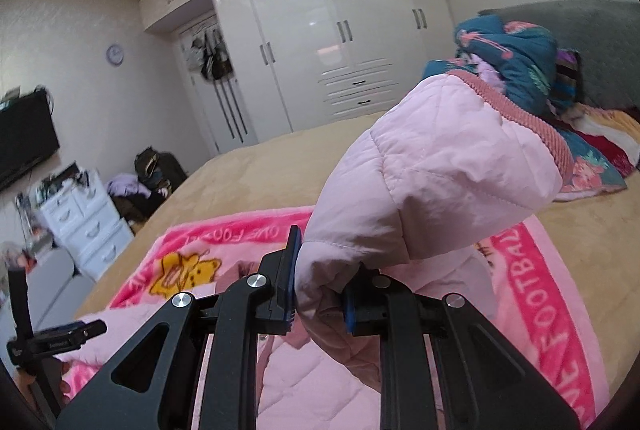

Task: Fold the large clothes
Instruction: 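Fold the held sleeve across the jacket front and release with the right tool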

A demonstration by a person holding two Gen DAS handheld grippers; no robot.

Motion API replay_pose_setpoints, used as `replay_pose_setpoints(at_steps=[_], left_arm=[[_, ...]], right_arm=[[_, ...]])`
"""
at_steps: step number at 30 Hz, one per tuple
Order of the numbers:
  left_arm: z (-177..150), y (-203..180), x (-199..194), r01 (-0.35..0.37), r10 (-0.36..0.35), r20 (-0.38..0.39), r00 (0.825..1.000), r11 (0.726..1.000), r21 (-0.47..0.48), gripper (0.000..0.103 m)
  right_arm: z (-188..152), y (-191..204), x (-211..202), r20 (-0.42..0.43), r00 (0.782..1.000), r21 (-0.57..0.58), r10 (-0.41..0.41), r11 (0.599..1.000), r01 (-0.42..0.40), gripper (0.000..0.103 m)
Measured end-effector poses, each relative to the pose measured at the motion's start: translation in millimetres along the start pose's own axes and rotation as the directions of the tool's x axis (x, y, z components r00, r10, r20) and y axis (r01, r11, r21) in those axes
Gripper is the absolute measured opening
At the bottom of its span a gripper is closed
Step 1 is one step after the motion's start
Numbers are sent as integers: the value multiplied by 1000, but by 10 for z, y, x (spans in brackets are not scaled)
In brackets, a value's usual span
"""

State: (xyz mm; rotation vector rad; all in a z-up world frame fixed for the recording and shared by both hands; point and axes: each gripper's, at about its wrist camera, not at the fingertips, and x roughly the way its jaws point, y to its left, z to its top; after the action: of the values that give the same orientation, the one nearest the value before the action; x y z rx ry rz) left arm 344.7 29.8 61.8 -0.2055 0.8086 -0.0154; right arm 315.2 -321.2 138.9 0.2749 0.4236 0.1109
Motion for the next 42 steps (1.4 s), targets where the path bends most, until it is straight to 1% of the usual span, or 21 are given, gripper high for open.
replay_pose_setpoints(at_steps=[3, 10, 12, 16, 20, 21, 22, 23, 24, 25, 26, 28, 29, 30, 31, 32, 34, 36, 37, 40, 42], left_arm=[[-61, 116, 114, -7, 7, -9, 1000, 999, -31, 94], [-218, 305, 337, 43, -47, -27, 999, 992, -117, 94], [-279, 354, 413, 70, -76, -37, 996, 987, -148, 94], [-384, 334, 569, 74, -84, -64, 994, 988, -133, 94], [-477, 304, 752, 91, -103, -95, 990, 989, -120, 94], [-496, 298, 791, 87, -99, -103, 990, 990, -115, 94], [-521, 286, 857, 84, -97, -123, 988, 990, -109, 94], [-536, 285, 894, 89, -104, -138, 985, 990, -112, 94], [-545, 296, 921, 105, -123, -147, 981, 986, -127, 94], [-542, 307, 922, 118, -139, -148, 979, 983, -140, 94], [-538, 316, 915, 134, -156, -148, 977, 979, -151, 94], [-522, 328, 883, 155, -179, -140, 974, 973, -169, 94], [-518, 339, 871, 164, -189, -136, 972, 970, -178, 94], [-514, 351, 856, 175, -202, -133, 970, 966, -190, 94], [-508, 372, 837, 190, -219, -129, 967, 960, -207, 94], [-500, 383, 824, 197, -228, -126, 966, 956, -218, 94], [-475, 406, 786, 217, -249, -117, 961, 948, -233, 94], [-444, 435, 728, 239, -271, -103, 957, 938, -252, 94], [-425, 443, 708, 251, -283, -95, 954, 933, -258, 94], [-385, 474, 644, 279, -308, -76, 948, 924, -262, 94], [-373, 515, 632, 288, -319, -68, 945, 915, -283, 94]], right_arm=[[-129, 174, 133, -26, 1000, -37, 17, 999, -18, 17], [-711, 704, 552, -143, 988, -119, 62, 990, -79, 17], [-935, 825, 695, -193, 979, -128, 72, 987, -98, 17], [-1385, 982, 945, -293, 952, -109, 85, 987, -122, 17], [-1691, 1029, 1075, -343, 933, -75, 107, 987, -140, 20], [-1744, 1027, 1089, -356, 927, -59, 119, 987, -149, 24], [-1778, 1016, 1098, -364, 922, -40, 130, 987, -155, 32], [-1797, 987, 1084, -368, 919, -19, 139, 987, -157, 36], [-1820, 946, 1057, -370, 918, 10, 145, 988, -152, 49], [-1818, 890, 1018, -367, 918, 40, 154, 988, -150, 56], [-1826, 818, 955, -354, 921, 85, 163, 986, -142, 59], [-1861, 725, 844, -322, 937, 138, 133, 986, -92, 78], [-1872, 690, 783, -294, 949, 156, 114, 985, -71, 78], [-1865, 675, 736, -268, 957, 164, 114, 984, -71, 70], [-1849, 695, 719, -256, 958, 152, 125, 985, -88, 42], [-1830, 726, 720, -253, 958, 136, 136, 985, -104, 31], [-1793, 897, 668, -236, 963, 50, 130, 991, -122, 24], [-1795, 1089, 639, -241, 961, -50, 135, 987, -152, 22], [-1801, 1128, 627, -243, 960, -77, 138, 984, -161, 22], [-1885, 1319, 670, -281, 949, -154, 139, 970, -188, 21], [-1979, 1449, 729, -323, 936, -195, 140, 958, -210, 21]])
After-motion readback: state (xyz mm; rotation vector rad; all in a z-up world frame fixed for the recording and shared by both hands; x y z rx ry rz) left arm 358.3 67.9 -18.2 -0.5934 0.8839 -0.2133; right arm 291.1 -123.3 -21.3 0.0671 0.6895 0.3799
